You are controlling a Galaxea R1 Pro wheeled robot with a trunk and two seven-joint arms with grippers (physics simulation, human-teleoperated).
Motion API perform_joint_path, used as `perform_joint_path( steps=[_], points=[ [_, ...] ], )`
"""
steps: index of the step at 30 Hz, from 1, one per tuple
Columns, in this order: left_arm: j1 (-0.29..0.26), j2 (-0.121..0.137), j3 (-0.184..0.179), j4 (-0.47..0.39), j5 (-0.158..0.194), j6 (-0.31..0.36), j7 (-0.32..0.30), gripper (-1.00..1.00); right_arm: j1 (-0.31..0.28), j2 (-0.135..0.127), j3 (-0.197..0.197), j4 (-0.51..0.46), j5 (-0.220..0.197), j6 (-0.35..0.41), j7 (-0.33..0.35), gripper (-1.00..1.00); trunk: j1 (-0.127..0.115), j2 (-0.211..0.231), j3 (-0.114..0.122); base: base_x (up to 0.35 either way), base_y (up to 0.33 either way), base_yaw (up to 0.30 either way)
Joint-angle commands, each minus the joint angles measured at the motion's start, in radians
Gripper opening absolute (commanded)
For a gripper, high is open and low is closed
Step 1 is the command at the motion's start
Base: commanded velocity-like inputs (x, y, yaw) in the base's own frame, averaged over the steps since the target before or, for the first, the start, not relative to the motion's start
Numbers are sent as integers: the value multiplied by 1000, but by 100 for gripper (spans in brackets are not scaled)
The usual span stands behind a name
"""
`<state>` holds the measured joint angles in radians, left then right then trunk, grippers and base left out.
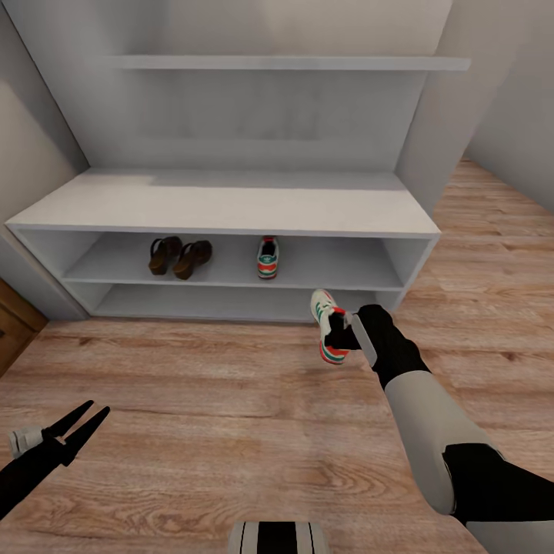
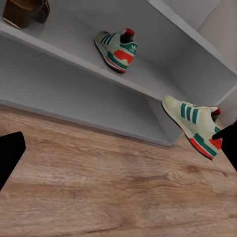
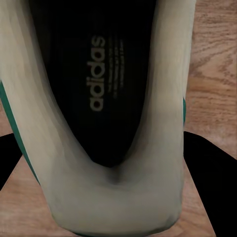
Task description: Pick up the two gym shoes and the two sandals from the corridor floor and place them onto the hallstand (shoe rack) in the corridor, making sure they are on the rack and not on the floor. Arrange them so the two gym shoes are next to each other and the two sandals are next to each other.
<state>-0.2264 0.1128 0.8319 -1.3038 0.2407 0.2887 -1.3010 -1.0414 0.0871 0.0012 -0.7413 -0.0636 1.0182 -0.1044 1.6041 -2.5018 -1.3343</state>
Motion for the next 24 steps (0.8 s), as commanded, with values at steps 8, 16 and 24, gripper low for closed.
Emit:
perform_joint_path(
  steps=[8, 16, 24],
  points=[
    [-1, 9, 59, 2, 6, 10, -43, 100, -1, 0, 0, -67, -7, 3, -11, -100, 0, 0, -1, 19, 13, 0],
    [-1, 18, 94, 1, 12, 12, -170, 100, -1, 0, 1, -82, -7, 3, -11, -100, 0, 0, -1, 0, 0, 0],
    [-1, 18, 99, 0, 12, 12, -270, 100, 0, 0, 2, -82, -7, 3, -9, -100, 0, 0, -1, 0, 0, 0]
  ],
)
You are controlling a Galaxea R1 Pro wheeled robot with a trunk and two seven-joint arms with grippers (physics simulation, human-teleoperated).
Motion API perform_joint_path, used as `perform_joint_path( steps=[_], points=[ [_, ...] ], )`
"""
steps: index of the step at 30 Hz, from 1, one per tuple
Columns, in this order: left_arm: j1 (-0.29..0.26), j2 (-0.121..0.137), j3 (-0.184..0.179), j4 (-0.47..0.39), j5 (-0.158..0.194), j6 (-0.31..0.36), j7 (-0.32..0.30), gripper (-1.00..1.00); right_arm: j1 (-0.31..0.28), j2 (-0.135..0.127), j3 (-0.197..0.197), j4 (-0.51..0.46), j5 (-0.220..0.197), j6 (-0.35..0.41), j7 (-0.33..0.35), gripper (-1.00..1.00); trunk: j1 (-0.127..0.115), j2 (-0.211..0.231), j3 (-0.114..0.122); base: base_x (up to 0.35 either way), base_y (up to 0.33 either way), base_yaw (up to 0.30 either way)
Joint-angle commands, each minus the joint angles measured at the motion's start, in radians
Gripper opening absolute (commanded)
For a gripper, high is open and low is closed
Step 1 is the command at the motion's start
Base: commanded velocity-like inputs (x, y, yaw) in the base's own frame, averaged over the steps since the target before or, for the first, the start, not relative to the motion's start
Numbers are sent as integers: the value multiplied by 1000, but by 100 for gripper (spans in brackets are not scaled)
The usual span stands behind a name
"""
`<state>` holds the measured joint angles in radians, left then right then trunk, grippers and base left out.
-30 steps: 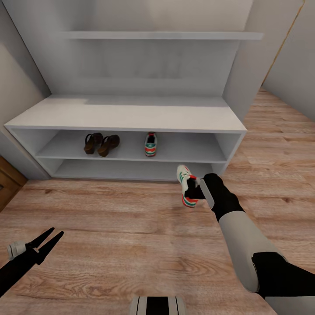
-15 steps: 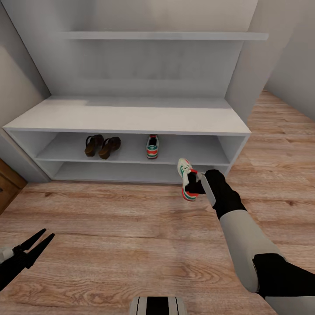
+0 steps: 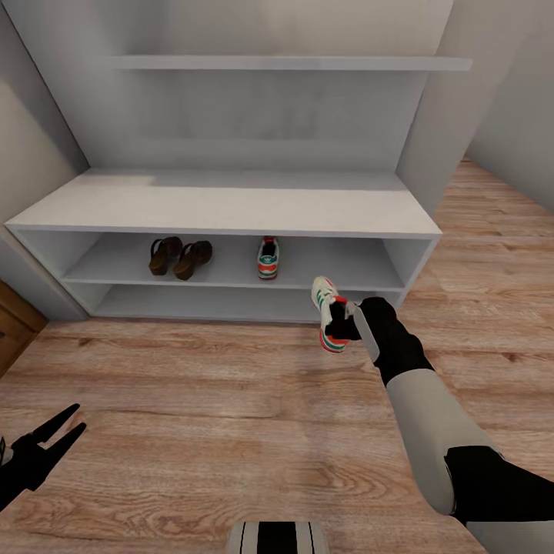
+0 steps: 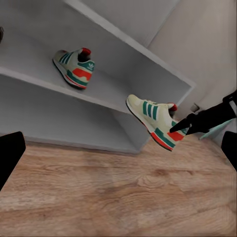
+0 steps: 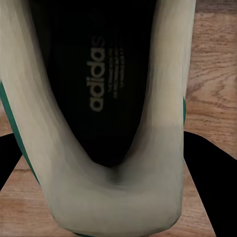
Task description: Pick up the two gym shoes and the two sandals from the corridor floor and place them onto the hallstand (shoe rack) in the corridor, making sure they are on the rack and not on the floor. Arrange them so the two gym shoes are next to each other and the two sandals are next to each other.
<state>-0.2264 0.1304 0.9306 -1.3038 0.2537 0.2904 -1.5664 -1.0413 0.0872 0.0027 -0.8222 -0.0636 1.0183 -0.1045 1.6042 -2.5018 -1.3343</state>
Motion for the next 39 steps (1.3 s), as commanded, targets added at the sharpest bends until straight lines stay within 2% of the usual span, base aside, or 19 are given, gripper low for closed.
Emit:
perform_joint_path(
  steps=[1, 13, 19, 28, 39],
  points=[
    [0, 0, 0, 0, -1, 11, -4, 100, 0, 0, 0, 1, -7, 3, -9, -100, 0, 0, -1, 0, 0, 0],
    [-1, -6, -6, -51, -5, 11, -4, 100, -1, 0, 1, 6, -8, -1, -10, -100, 0, 0, -1, 128, 0, 0],
    [-1, -9, -40, -107, -4, 17, -4, 100, -1, 0, 1, 6, -7, -1, -11, -100, 0, 0, -1, 167, 0, 0],
    [-1, -11, -44, -114, -7, 16, -4, 100, -1, 0, 2, 6, -8, -1, -11, -100, 0, 0, -1, 37, 0, 0],
    [-1, -11, -45, -114, -10, 12, -4, 100, -1, 0, 0, 6, -8, -1, -11, -100, 0, 0, -1, 249, 61, 0]
  ],
)
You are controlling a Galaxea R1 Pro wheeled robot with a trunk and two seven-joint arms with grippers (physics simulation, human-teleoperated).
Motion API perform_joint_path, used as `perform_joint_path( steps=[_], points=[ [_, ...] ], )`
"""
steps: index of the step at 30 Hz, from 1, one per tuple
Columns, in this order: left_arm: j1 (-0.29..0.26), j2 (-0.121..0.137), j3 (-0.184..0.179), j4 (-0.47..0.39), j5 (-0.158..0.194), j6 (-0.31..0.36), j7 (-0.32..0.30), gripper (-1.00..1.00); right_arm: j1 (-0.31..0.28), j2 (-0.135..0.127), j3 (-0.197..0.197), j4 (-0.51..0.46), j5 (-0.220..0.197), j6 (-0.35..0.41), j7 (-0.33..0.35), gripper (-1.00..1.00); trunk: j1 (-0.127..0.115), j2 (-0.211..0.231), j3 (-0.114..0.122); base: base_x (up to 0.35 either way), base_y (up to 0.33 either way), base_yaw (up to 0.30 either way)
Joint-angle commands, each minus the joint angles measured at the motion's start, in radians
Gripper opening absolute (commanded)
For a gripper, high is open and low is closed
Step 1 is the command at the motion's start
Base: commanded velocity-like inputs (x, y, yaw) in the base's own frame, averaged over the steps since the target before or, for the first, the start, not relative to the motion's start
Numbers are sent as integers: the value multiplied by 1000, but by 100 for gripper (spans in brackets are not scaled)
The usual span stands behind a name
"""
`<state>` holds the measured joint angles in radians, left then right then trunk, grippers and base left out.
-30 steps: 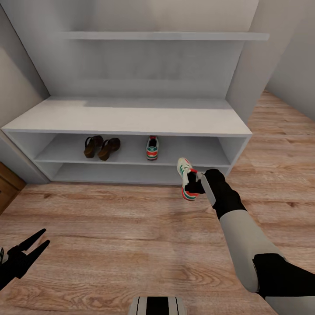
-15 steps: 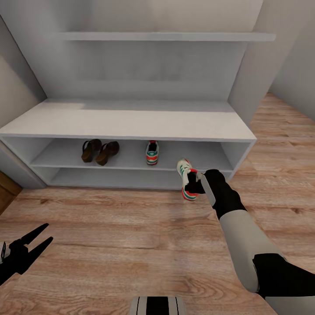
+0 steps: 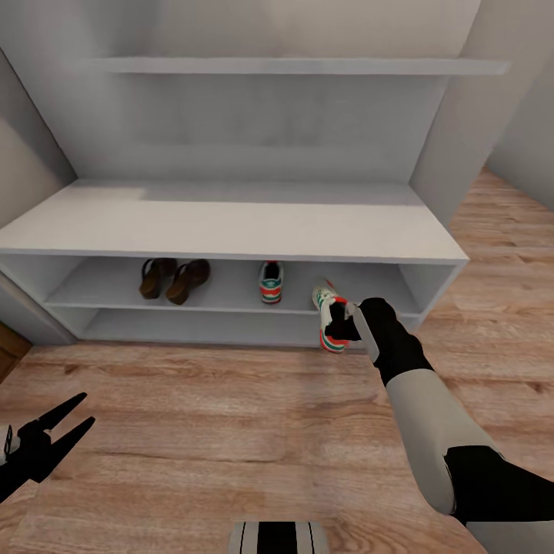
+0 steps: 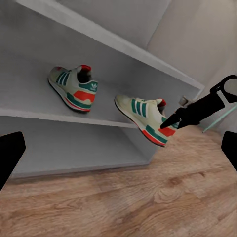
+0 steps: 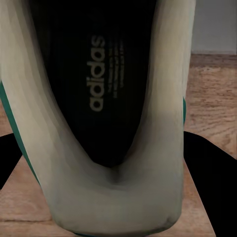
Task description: Pick up the two gym shoes and the two sandals from the corridor floor and place them onto the hallstand (shoe rack) in the corridor, making sure they are on the rack and not on the floor. Arrange them so the two gym shoes are next to each other and the two sandals are next to each other.
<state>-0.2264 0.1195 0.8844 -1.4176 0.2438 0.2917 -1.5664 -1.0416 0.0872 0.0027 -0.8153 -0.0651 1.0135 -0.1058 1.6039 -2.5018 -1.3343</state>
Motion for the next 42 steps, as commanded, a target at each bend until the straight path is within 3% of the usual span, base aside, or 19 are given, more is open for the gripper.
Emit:
perform_joint_path(
  steps=[1, 24, 32, 42],
  points=[
    [-1, 0, 1, 0, 0, 11, -4, 100, 0, 0, 0, -1, -7, 4, -9, -100, 0, 0, -1, 155, 61, 0],
    [-1, -4, -9, 0, 2, 9, -4, 100, 0, 0, -1, 3, -7, -3, -8, -100, 0, 0, -1, 82, 57, 0],
    [-1, -4, -37, 0, 2, 9, -4, 100, 0, 0, -1, 5, -9, -130, -8, -100, 0, 0, -1, 0, 0, 0],
    [-1, -4, -41, 0, 2, 9, -4, 100, 0, 0, -1, 7, -9, -152, -8, -100, 0, 0, -1, 0, 0, 0]
  ],
)
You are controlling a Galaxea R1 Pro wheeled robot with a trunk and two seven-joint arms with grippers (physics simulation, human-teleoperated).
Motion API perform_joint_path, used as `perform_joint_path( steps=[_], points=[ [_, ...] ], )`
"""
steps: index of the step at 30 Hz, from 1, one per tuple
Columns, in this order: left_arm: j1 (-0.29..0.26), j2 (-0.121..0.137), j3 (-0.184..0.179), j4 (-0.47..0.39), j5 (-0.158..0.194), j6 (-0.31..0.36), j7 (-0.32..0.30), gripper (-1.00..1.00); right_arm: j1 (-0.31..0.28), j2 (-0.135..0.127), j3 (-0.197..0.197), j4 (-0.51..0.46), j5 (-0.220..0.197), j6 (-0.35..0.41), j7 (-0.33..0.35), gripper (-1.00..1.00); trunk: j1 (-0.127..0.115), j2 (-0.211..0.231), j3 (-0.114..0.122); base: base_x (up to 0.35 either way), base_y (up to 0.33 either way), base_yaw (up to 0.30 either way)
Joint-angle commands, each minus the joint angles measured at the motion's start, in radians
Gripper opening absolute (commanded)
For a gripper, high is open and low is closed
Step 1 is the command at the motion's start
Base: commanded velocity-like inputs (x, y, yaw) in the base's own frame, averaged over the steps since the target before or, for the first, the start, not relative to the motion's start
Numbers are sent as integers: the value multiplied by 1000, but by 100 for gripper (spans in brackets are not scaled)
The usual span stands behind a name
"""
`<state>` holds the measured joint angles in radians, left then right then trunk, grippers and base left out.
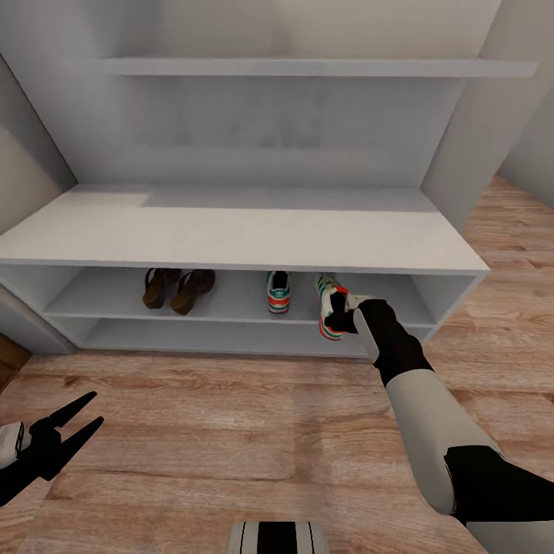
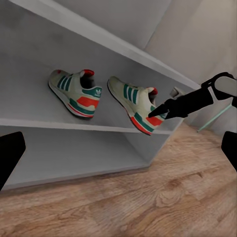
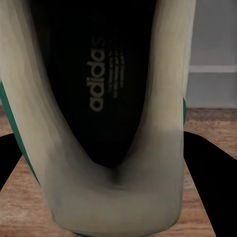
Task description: Pick up the two gym shoes and the two sandals from the corridor floor and place them onto the hallstand (shoe rack) in the corridor, making sure they are on the rack and not on the floor. Arrange them so the two gym shoes are next to each other and the two sandals are next to each other.
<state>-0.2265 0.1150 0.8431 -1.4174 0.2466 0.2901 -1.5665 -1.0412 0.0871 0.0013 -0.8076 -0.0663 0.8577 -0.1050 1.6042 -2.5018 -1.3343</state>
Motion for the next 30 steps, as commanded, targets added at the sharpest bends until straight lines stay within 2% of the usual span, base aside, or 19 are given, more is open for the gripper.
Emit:
perform_joint_path(
  steps=[1, 10, 19, 23, 30],
  points=[
    [-1, 0, 1, 0, 0, 11, -4, 100, 0, 0, 0, -1, -7, 3, -9, -100, 0, 0, -1, 0, 0, 0],
    [-1, 0, -1, 0, 2, 11, -4, 100, 0, 0, 0, 6, -7, -4, -9, -100, 0, 0, -1, 0, 0, 0],
    [-1, 0, -1, 0, 2, 11, -4, 100, 0, 0, 2, 155, -7, -124, -9, -100, 0, 0, -1, 0, 0, 0],
    [-1, -1, -1, 0, 2, 11, -4, 100, 0, 0, 2, 166, -6, -132, -9, -100, 0, 0, -1, 0, 0, 0],
    [-1, -1, -26, 0, 2, 11, -4, 100, 0, 0, 3, 168, -6, -134, -9, -100, 0, 0, -1, 0, 0, 0]
  ],
)
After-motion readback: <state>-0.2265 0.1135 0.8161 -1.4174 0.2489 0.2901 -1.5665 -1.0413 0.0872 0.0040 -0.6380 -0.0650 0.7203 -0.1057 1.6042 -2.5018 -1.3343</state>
